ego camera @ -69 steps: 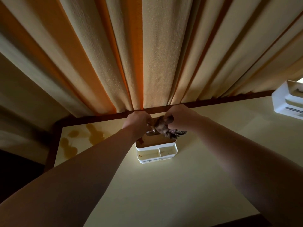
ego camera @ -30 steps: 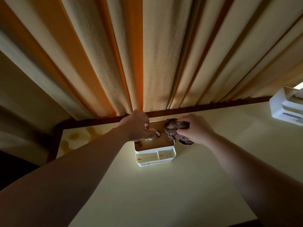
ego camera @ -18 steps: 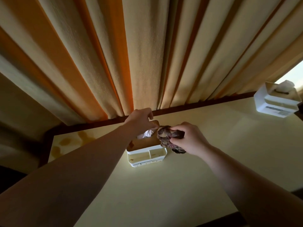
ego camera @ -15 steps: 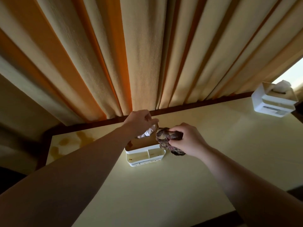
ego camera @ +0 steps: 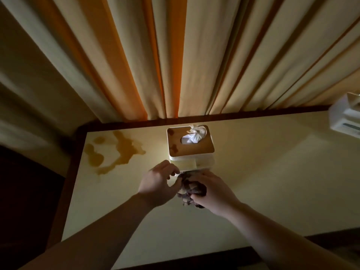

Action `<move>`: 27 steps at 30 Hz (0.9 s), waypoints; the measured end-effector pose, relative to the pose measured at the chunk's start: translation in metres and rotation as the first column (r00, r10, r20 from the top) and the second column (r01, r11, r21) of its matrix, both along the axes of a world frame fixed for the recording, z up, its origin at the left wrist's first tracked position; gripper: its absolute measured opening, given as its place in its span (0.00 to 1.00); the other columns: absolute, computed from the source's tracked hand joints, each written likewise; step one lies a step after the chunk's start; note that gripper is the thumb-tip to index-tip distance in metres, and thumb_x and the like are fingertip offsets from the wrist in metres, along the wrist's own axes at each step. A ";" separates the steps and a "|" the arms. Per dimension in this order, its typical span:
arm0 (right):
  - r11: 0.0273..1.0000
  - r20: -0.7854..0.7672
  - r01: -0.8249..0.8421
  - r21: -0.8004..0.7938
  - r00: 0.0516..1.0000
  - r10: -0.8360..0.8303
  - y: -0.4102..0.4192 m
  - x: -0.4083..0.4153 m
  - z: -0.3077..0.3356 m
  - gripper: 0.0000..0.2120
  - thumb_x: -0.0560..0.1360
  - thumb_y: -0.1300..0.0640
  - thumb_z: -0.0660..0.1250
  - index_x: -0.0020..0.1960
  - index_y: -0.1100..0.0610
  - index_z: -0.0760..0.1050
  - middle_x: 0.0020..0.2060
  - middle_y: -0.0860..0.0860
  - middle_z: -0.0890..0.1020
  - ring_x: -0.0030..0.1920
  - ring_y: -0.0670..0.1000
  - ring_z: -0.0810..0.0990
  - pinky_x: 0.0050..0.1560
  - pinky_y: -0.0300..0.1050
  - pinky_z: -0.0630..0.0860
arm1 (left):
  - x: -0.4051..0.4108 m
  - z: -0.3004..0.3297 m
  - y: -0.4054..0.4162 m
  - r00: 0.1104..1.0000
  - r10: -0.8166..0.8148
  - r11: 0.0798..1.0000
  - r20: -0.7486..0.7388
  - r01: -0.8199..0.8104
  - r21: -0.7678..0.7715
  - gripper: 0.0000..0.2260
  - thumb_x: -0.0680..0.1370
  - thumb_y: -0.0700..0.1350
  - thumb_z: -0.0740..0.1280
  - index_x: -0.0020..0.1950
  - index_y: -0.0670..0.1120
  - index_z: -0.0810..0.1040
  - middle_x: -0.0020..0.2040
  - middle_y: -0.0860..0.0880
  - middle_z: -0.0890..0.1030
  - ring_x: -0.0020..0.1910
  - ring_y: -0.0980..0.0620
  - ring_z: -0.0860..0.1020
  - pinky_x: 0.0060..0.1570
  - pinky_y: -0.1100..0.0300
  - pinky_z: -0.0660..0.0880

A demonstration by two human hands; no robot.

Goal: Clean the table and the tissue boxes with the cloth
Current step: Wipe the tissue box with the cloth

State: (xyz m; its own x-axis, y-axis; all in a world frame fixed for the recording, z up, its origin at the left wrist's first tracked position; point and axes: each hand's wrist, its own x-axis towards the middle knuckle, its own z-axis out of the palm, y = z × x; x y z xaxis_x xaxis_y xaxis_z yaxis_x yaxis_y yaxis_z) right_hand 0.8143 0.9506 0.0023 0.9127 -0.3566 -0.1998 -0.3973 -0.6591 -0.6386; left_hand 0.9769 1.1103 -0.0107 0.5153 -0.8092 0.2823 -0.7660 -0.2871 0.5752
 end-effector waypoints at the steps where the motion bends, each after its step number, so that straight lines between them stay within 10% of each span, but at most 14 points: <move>1: 1.000 -0.010 -0.004 0.023 1.000 0.004 0.006 0.003 -0.001 0.24 0.69 0.47 0.73 0.65 0.39 0.76 0.63 0.39 0.78 0.58 0.44 0.79 0.58 0.43 0.78 | -0.004 -0.007 0.009 1.000 -0.006 1.000 -0.008 0.006 0.029 0.09 0.74 0.52 0.70 0.51 0.51 0.82 0.46 0.57 0.78 0.39 0.57 0.75 0.33 0.57 0.78; 5: 0.983 -0.026 0.105 0.151 0.994 -0.102 0.014 0.008 0.003 0.23 0.69 0.43 0.74 0.63 0.41 0.75 0.54 0.39 0.82 0.52 0.42 0.81 0.51 0.46 0.81 | -0.016 -0.022 0.027 0.998 -0.015 0.993 -0.061 0.022 0.116 0.17 0.73 0.58 0.70 0.58 0.53 0.82 0.52 0.55 0.77 0.49 0.52 0.78 0.40 0.52 0.80; 12: 0.972 0.149 0.209 -0.106 0.970 -0.192 -0.019 0.005 0.009 0.11 0.72 0.54 0.69 0.54 0.49 0.80 0.47 0.42 0.82 0.47 0.45 0.80 0.47 0.49 0.80 | -0.044 -0.028 0.006 0.999 -0.012 0.911 -0.037 0.026 0.412 0.34 0.69 0.75 0.65 0.72 0.63 0.71 0.66 0.52 0.74 0.62 0.48 0.73 0.52 0.50 0.81; 27: 0.883 0.424 0.153 -0.444 0.904 0.057 -0.052 0.044 0.026 0.16 0.70 0.53 0.77 0.55 0.56 0.82 0.47 0.50 0.82 0.48 0.53 0.77 0.45 0.49 0.79 | -0.023 -0.011 0.014 0.982 -0.013 0.925 -0.187 0.083 0.371 0.22 0.70 0.53 0.74 0.64 0.58 0.79 0.57 0.54 0.81 0.53 0.50 0.78 0.53 0.53 0.79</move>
